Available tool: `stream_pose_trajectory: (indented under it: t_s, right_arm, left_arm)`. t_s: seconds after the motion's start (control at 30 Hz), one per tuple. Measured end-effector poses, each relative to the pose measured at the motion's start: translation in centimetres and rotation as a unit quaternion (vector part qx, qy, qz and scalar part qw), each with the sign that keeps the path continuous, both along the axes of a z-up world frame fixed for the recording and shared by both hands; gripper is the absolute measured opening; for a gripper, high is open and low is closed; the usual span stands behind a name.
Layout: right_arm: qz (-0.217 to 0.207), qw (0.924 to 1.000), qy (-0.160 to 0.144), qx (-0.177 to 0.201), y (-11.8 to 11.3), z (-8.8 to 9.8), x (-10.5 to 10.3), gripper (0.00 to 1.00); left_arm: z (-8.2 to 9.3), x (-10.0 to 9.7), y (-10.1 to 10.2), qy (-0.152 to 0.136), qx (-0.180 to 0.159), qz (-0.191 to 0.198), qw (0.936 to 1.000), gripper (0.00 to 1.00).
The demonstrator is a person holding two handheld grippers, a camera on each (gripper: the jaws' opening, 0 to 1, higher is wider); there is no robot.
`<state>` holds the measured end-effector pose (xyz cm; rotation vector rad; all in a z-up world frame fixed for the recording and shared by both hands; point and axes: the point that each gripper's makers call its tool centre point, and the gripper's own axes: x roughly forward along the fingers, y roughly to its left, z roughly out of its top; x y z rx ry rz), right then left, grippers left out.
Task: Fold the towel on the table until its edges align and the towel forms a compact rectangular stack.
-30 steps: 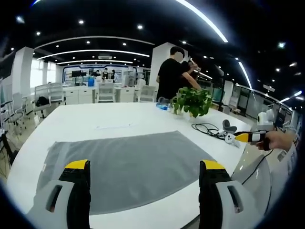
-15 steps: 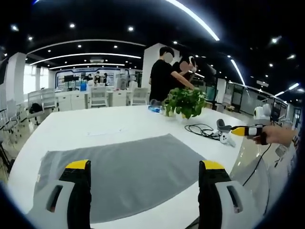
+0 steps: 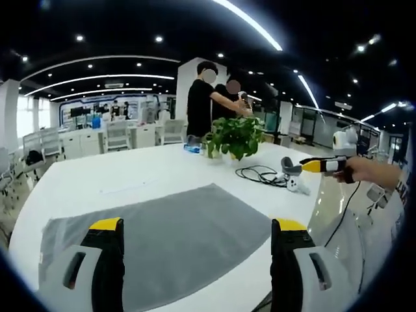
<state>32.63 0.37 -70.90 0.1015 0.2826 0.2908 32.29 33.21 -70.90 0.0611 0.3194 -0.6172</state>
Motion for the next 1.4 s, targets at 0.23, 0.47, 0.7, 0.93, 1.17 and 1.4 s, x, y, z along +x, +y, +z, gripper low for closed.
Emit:
stream_pose_trajectory:
  t_s: [0.23, 0.47, 0.7, 0.93, 1.17, 1.4]
  right_arm:
    - [0.003, 0.9999, -0.011, -0.003, -0.4, 1.1, 1.4, 0.86]
    - [0.009, 0.9998, -0.014, -0.005, -0.5, 1.3, 3.2, 0.85]
    - [0.022, 0.9996, -0.018, -0.003, -0.1, 1.8, 5.1, 0.85]
    - [0.029, 0.9994, -0.017, 0.008, -0.1, 1.7, 7.4, 0.82]
    - [0.032, 0.9993, -0.013, 0.017, -0.2, 1.2, 9.9, 0.79]
    - [0.029, 0.9992, -0.006, 0.027, -0.4, 0.3, 12.6, 0.77]
  left_arm:
    - [0.7, 0.8, -2.5, -0.010, 0.004, -0.028, 0.9996, 0.96]
    - [0.9, 2.2, -6.4, -0.027, 0.035, -0.086, 0.9953, 0.95]
    - [1.4, 3.1, -9.2, -0.038, 0.039, -0.106, 0.9928, 0.96]
    - [0.6, 3.7, -12.2, -0.038, 0.067, -0.146, 0.9863, 0.95]
    - [-0.9, 4.2, -14.8, -0.027, 0.080, -0.166, 0.9824, 0.92]
    - [-3.1, 4.5, -17.7, -0.009, 0.079, -0.186, 0.9793, 0.90]
